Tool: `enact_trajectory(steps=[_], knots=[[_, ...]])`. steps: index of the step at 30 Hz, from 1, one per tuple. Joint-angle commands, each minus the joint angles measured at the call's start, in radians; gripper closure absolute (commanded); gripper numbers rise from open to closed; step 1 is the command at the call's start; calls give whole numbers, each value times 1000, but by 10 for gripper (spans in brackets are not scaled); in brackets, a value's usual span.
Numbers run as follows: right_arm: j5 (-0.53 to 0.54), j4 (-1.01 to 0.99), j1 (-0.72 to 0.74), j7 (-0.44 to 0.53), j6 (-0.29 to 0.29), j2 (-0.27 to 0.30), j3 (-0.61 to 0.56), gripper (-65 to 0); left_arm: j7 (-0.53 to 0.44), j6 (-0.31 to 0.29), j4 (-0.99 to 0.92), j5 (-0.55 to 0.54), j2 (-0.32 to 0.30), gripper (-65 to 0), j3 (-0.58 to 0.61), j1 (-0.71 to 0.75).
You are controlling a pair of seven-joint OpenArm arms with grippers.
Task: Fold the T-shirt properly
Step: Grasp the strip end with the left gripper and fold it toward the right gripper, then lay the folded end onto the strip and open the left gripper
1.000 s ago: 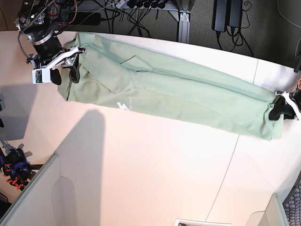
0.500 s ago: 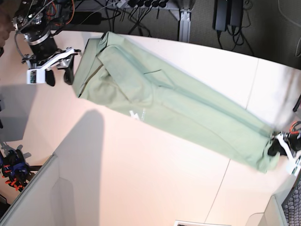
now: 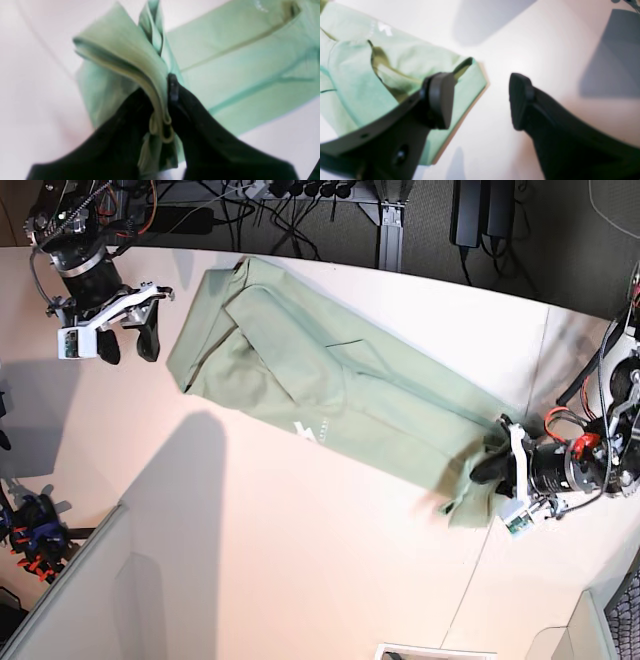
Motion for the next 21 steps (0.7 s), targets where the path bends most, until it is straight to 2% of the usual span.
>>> enact_trajectory(steps=[1, 5, 9, 15, 21], knots=[[13, 16, 2, 26, -4, 14, 10, -347, -11, 10, 16, 5, -6, 0, -4, -20], [11, 16, 2, 27, -4, 14, 10, -347, -5, 9, 16, 19, 27, 0, 2, 19], [14, 16, 3, 34, -4, 14, 10, -347, 29, 9, 16, -21, 52, 0, 2, 44], [13, 16, 2, 33, -4, 14, 10, -347, 29, 5, 16, -43, 71, 0, 2, 50], [13, 16, 2, 34, -4, 14, 10, -347, 45, 5, 17, -114, 71, 0, 2, 50]])
